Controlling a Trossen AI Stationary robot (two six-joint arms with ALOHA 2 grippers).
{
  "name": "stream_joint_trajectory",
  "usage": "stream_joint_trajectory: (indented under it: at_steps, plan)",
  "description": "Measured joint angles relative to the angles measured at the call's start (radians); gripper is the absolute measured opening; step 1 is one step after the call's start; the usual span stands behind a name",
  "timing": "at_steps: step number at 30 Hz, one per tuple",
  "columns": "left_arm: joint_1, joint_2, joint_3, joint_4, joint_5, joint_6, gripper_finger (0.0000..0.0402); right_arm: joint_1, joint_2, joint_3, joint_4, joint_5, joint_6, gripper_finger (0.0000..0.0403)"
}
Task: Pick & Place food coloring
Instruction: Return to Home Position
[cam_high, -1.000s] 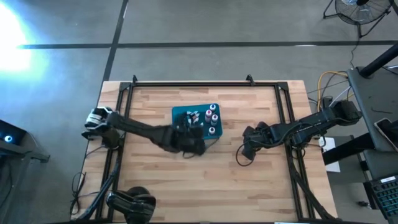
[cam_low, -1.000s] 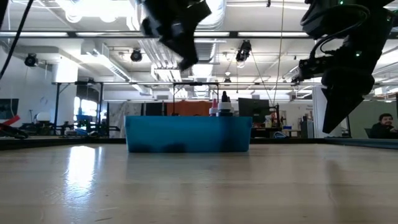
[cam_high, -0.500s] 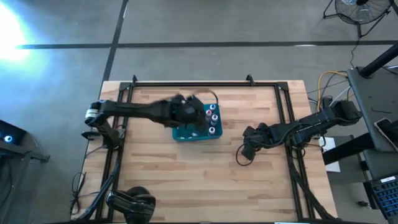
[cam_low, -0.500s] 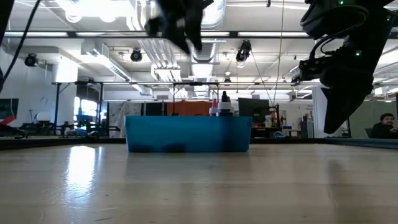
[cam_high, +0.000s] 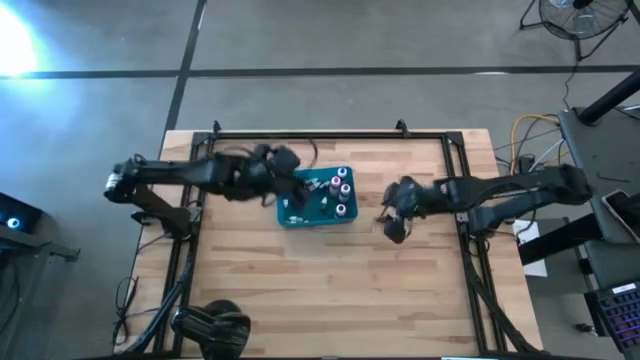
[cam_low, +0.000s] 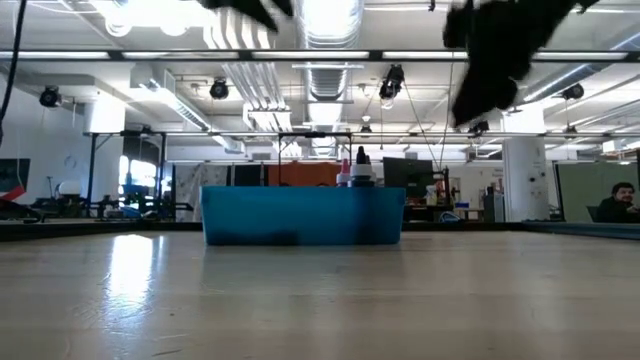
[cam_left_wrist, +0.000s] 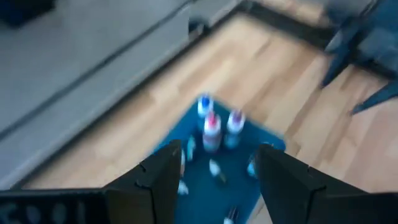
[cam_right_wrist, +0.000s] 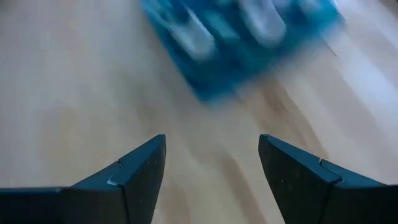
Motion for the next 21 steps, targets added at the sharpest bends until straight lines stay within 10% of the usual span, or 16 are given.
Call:
stream_joint_trajectory:
  at_steps: [8,13,21]
  plan:
    - [-0.090,-0.320,-0.685,0.688,0.221,-0.108,0.0176,-0.194,-0.189,-0.195,0.232,-0.369,-0.068,0.0249]
    - [-0.099,-0.613,-0.902,0.792,0.216,-0.093,0.0176,-0.289,-0.350,-0.217,0.226,-0.537,-0.093,0.0249]
    - [-0.082,-1.054,-1.081,0.785,0.137,0.018,0.0176,-0.409,-0.603,-0.185,0.234,-0.483,-0.109,0.0249]
